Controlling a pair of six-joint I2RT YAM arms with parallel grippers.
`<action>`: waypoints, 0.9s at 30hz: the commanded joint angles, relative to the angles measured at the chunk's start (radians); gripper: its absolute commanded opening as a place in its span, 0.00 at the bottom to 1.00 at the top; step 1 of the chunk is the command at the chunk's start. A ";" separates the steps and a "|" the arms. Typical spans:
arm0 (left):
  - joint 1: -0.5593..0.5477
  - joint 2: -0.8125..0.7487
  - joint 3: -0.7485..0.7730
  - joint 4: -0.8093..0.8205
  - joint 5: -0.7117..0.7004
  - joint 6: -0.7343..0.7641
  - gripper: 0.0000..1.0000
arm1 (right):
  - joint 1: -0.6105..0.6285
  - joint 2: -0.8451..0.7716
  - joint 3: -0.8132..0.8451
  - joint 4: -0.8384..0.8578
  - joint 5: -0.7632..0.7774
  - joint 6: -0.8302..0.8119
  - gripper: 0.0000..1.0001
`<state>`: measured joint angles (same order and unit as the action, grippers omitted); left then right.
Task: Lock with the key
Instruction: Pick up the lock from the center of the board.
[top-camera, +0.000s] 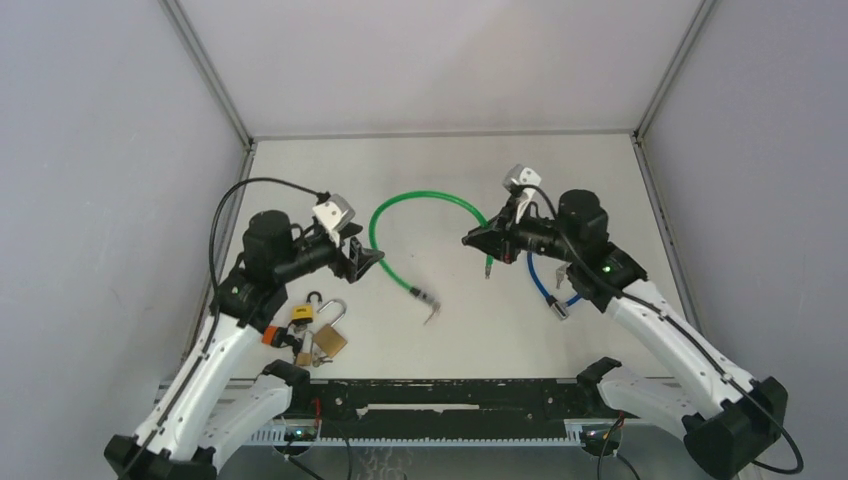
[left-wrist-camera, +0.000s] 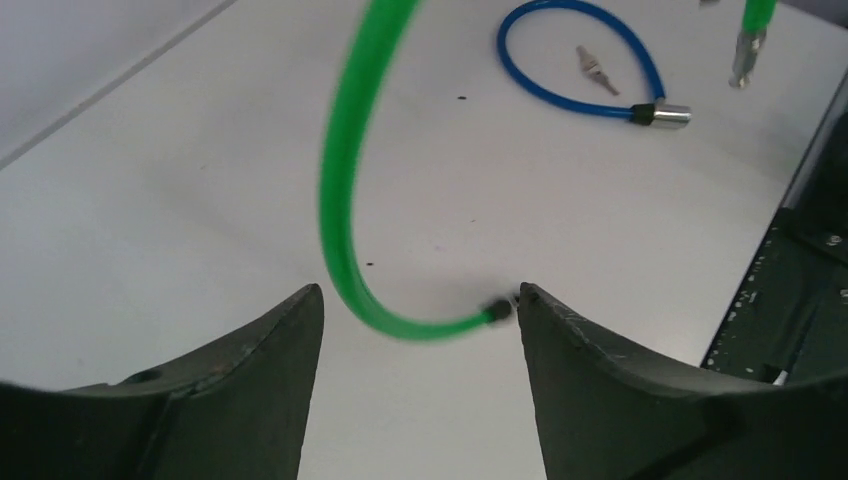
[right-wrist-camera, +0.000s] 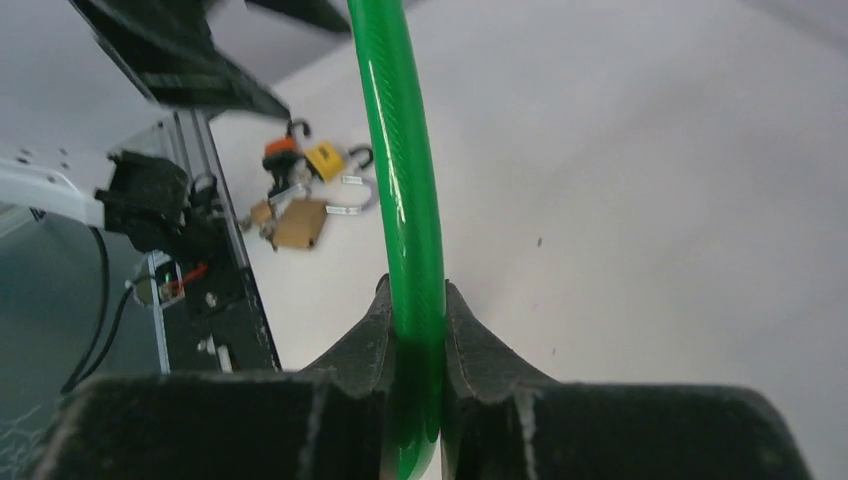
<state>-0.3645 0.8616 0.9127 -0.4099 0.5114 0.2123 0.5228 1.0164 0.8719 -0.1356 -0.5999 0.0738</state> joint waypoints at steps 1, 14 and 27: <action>-0.004 -0.141 -0.166 0.241 0.069 -0.181 0.76 | -0.007 -0.095 0.137 0.115 -0.024 -0.001 0.00; -0.005 -0.358 -0.394 0.463 0.022 -0.252 0.80 | -0.049 -0.080 0.303 0.120 -0.185 -0.079 0.00; -0.071 -0.432 -0.476 0.608 0.149 -0.429 0.60 | -0.065 -0.056 0.352 0.178 -0.274 0.001 0.00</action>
<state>-0.4210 0.4339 0.4709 0.0605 0.6388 -0.1066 0.4690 0.9596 1.1542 -0.0860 -0.8295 0.0250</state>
